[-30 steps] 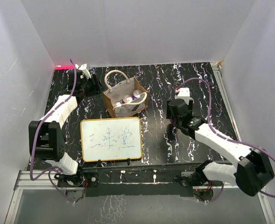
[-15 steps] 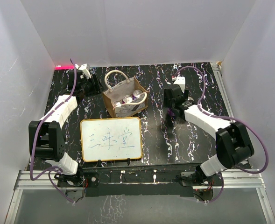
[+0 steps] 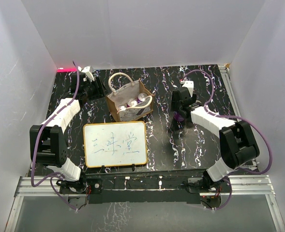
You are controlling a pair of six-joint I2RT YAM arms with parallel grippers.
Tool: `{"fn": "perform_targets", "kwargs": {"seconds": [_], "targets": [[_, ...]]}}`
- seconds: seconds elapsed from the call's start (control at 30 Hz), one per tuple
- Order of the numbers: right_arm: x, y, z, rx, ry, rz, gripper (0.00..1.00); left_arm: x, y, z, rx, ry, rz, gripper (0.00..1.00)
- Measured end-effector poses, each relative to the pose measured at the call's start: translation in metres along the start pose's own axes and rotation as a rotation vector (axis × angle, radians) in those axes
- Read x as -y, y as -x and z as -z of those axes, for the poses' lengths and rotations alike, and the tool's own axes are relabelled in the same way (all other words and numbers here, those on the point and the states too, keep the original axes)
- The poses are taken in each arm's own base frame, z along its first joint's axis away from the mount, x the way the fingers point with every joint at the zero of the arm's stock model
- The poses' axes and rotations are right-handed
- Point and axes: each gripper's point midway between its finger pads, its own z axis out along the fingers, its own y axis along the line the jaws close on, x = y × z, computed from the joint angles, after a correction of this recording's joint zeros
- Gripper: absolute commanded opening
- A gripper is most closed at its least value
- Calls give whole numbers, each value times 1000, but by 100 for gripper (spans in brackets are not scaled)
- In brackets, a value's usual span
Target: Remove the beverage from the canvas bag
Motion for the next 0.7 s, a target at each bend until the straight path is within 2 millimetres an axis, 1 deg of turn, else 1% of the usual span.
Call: {"fn": "perform_targets", "kwargs": {"seconds": [0.07, 0.13, 0.2, 0.33, 0.4, 0.57, 0.63, 0.7], "targets": [[1, 0, -1, 0, 1, -7, 47, 0, 0, 0, 0, 0, 0, 55], [0, 1, -1, -1, 6, -8, 64, 0, 0, 0, 0, 0, 0, 55], [-1, 0, -1, -3, 15, -8, 75, 0, 0, 0, 0, 0, 0, 55], [-5, 1, -1, -5, 40, -1, 91, 0, 0, 0, 0, -1, 0, 55], [-9, 4, 0, -1, 57, 4, 95, 0, 0, 0, -1, -2, 0, 55], [-16, 14, 3, 7, 93, 7, 98, 2, 0, 0, -3, -8, 0, 55], [-19, 19, 7, 9, 112, 3, 99, 3, -1, 0, -4, -14, 1, 59], [-21, 23, 16, 9, 142, -6, 99, 5, -1, 0, -7, -27, 0, 61]]}}
